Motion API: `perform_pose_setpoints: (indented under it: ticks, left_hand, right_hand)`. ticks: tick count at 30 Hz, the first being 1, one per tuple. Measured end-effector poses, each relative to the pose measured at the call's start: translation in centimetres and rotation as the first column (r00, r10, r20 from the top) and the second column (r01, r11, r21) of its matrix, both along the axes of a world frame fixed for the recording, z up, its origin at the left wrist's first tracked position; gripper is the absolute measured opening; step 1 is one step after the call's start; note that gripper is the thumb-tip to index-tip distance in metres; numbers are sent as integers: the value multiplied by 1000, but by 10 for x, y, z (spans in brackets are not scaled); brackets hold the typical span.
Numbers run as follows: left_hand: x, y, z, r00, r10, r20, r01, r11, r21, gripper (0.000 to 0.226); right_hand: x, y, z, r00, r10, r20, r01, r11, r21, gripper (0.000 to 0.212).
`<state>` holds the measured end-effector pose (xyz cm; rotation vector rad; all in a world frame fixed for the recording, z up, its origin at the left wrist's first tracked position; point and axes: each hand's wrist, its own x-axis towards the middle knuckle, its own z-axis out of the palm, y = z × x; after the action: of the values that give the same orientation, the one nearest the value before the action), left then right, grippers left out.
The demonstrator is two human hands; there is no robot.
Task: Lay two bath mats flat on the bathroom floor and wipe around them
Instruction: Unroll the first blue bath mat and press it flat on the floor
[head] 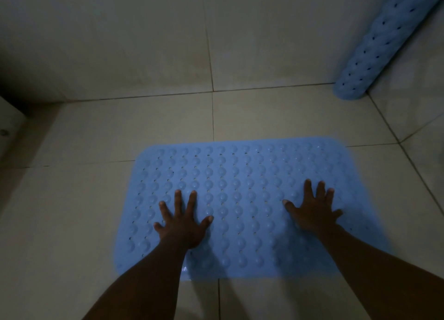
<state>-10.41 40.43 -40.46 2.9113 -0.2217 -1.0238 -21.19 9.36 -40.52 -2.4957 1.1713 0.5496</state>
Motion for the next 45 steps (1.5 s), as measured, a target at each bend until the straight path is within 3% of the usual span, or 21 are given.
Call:
perform_pose_setpoints:
  ticks: [7, 11, 14, 18, 29, 33, 37, 45]
  left_hand:
    - [0, -1, 1, 1000, 15, -4, -15, 1000, -10, 92]
    - [-9, -11, 2, 992, 35, 119, -32, 999, -22, 87]
    - [-9, -35, 2, 982, -41, 185, 51, 998, -48, 84]
    - [-8, -58, -5, 993, -67, 95, 71, 997, -41, 86]
    - [-8, -52, -6, 994, -81, 77, 83, 996, -21, 90]
    - [-7, -59, -5, 988, -74, 137, 81, 996, -41, 88]
    - [4, -89, 1, 953, -171, 250, 200, 975, -95, 81]
    - [37, -178, -4, 904, -279, 324, 352, 916, -193, 76]
  right_hand:
    - [-2, -4, -1, 1000, 25, 7, -25, 1000, -13, 99]
    - [-5, -4, -3, 995, 76, 58, -67, 988, -138, 95]
    - [-9, -11, -6, 985, 125, 117, -104, 979, -173, 92]
    - [-14, -17, -12, 979, 169, 111, -148, 973, -176, 92]
    - [-12, -19, -9, 969, 204, 138, -179, 969, -169, 93]
    - [-8, -24, -5, 968, 197, 153, -167, 968, -185, 82]
    - [5, -38, -6, 920, 283, 270, -209, 940, -272, 78]
    - [51, -81, -11, 883, 368, 291, -263, 902, -341, 74]
